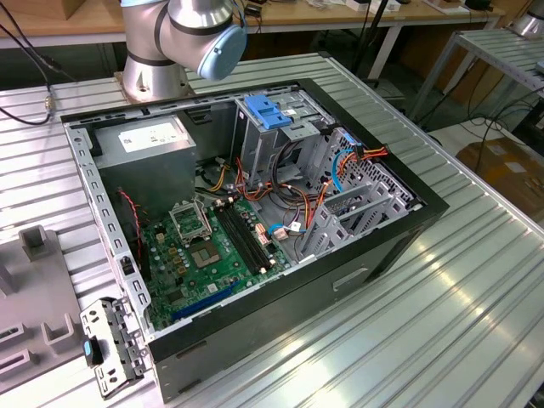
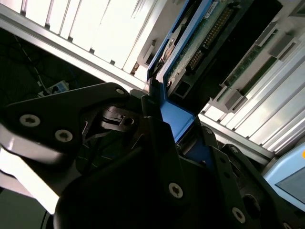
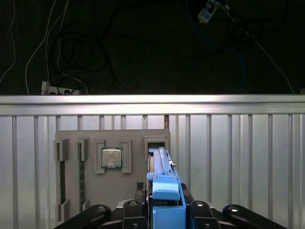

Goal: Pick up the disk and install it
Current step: 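Pick up the disk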

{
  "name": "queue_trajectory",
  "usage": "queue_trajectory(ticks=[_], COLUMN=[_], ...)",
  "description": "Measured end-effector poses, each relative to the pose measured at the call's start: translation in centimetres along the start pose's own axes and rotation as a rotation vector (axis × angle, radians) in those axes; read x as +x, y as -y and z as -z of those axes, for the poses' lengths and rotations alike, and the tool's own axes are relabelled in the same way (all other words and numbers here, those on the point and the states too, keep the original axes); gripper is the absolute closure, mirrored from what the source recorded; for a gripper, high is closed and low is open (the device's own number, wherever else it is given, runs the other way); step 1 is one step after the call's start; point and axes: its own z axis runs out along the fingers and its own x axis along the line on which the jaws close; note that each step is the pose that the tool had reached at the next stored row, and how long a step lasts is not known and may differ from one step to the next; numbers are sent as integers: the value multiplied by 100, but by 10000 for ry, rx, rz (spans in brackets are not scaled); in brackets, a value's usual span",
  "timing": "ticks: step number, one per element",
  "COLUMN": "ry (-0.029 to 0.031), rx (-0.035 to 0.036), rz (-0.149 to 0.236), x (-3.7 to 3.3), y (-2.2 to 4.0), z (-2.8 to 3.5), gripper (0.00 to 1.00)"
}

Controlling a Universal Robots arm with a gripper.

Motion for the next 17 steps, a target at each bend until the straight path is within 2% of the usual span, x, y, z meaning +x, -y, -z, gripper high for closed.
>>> queue_trajectory(ticks=[17], ry=[1], rx=[0], rz=[0], x=[0], y=[0], z=[34], gripper=[63])
